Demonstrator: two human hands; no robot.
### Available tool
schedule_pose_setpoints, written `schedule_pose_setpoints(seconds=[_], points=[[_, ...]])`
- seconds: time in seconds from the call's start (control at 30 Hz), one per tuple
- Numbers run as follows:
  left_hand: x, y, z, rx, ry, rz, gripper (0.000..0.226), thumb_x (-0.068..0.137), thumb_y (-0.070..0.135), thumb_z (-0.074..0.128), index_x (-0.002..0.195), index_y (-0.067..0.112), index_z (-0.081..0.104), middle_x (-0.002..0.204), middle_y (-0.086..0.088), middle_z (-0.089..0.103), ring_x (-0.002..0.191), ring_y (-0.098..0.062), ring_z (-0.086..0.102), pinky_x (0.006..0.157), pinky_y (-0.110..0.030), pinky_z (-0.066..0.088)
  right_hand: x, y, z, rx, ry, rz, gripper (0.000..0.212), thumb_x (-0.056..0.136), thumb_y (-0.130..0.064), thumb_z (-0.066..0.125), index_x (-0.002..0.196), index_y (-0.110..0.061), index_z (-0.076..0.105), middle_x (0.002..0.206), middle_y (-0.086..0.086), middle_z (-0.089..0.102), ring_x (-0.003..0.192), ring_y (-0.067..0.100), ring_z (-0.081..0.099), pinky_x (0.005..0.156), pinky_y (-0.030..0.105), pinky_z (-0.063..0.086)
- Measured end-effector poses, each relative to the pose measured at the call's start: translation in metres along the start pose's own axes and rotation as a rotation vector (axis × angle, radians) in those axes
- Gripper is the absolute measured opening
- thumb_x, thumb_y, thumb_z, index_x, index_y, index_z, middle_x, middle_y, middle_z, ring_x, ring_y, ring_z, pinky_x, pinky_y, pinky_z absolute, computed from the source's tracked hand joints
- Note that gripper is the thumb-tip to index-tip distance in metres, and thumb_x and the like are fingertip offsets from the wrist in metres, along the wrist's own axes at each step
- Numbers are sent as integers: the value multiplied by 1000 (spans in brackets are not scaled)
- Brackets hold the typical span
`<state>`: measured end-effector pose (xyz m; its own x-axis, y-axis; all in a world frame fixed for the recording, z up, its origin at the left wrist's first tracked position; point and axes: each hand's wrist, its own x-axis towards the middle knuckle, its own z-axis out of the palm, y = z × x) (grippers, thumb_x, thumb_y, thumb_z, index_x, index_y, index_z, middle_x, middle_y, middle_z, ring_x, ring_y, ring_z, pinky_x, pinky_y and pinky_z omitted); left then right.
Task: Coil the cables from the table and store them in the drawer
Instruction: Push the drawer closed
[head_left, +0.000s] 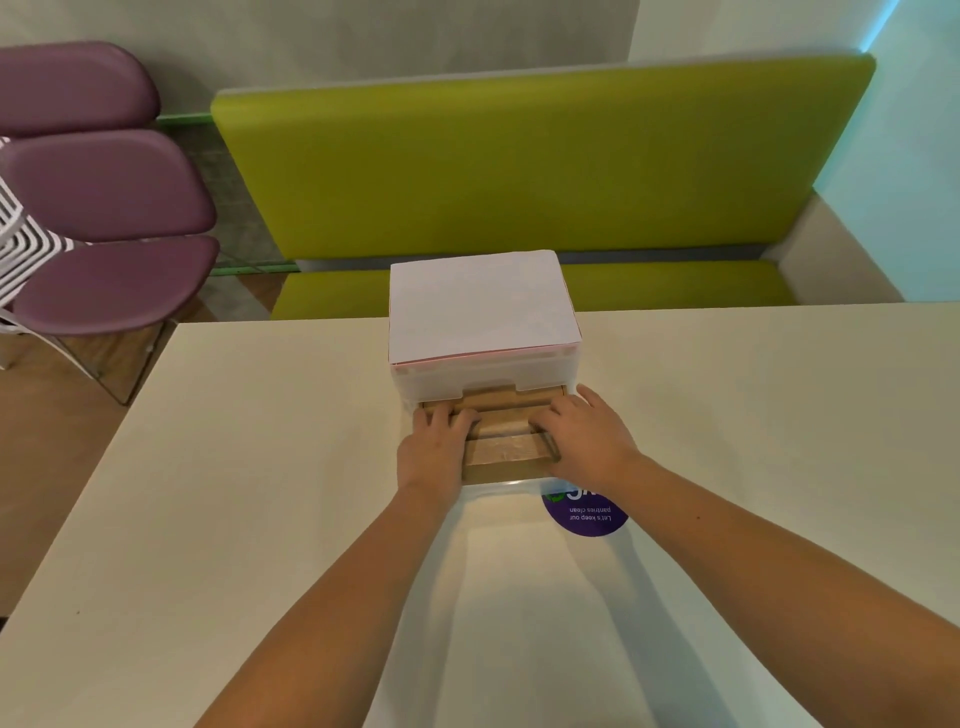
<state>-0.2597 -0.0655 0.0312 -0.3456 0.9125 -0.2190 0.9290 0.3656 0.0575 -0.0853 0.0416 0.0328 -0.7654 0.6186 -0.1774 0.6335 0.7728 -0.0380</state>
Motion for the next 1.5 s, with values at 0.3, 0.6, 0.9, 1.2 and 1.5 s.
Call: schedule_pose_setpoints(seconds=[0.3,0.6,0.9,1.2,1.5], points=[[7,-7,6,33,18,58,68,78,28,73,135,34,37,131,0,42,121,-22,38,68,-28,44,6,-2,2,-17,-20,-50,67,76,-42,78,131,-23,44,132,4,48,118,19,48,99,31,45],[8,-21,16,-95,40,96,70,78,53,71,139,34,40,141,6,42,128,-18,37,93,-31,46,5,3,3,13,-3,-75,63,77,-44,77,130,-28,46,132,0,50,117,18,49,97,29,46],[-7,-24,28,-89,-14,145,106,66,90,41,150,28,23,158,-4,20,143,-26,18,116,-41,23,-11,12,1,126,-91,-47,70,89,-71,35,148,-33,36,158,1,27,142,21,28,121,39,15],[-9,-22,34,7,28,168,97,77,67,65,152,25,21,159,-7,20,145,-27,18,117,-36,22,-18,7,4,-44,-143,-66,77,89,-66,47,153,-36,18,164,2,10,150,21,9,120,39,-4],[-9,-17,29,28,-22,154,97,80,68,61,153,23,16,160,-8,17,147,-28,14,117,-38,24,-15,9,4,9,-127,-70,67,93,-69,23,150,-35,31,162,1,20,149,18,17,121,41,-3]])
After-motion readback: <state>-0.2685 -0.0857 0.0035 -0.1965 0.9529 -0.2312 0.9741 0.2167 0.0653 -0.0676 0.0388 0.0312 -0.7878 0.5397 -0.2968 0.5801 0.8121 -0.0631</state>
